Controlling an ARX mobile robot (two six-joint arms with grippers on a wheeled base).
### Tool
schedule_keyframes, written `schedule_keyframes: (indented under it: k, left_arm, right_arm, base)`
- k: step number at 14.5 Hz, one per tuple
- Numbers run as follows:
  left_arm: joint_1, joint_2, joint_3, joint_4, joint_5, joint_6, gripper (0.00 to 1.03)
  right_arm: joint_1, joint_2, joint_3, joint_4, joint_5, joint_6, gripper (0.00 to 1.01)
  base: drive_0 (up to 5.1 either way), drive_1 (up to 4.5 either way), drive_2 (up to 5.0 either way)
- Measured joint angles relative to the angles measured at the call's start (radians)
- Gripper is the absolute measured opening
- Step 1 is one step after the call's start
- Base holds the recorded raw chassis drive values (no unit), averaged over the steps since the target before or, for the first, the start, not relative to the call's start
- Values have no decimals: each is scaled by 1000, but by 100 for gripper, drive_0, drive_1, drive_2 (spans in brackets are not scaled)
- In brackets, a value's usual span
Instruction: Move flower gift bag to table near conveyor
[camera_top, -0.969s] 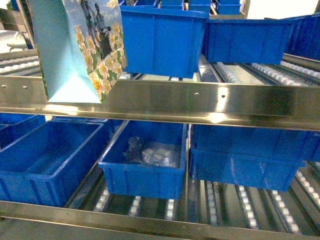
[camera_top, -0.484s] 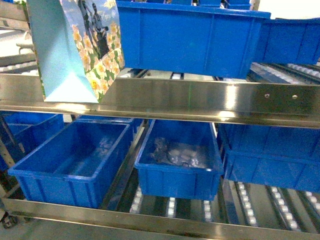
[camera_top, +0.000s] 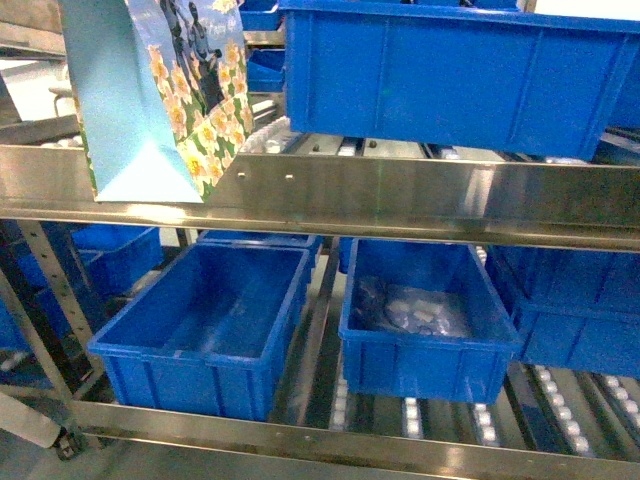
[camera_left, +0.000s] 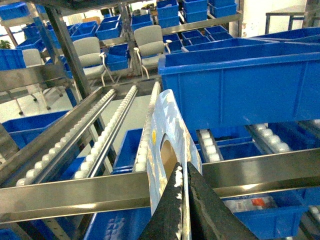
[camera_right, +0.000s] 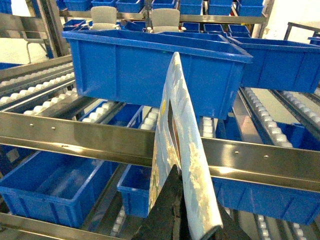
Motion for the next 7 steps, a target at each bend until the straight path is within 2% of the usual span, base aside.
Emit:
schedule_keyframes:
  k: [7]
  left_arm:
    - [-1,0,0,-5,0,0,2]
  right_arm:
    - [0,0,0,-2,0,0,2]
  base:
    - [-497,248,248]
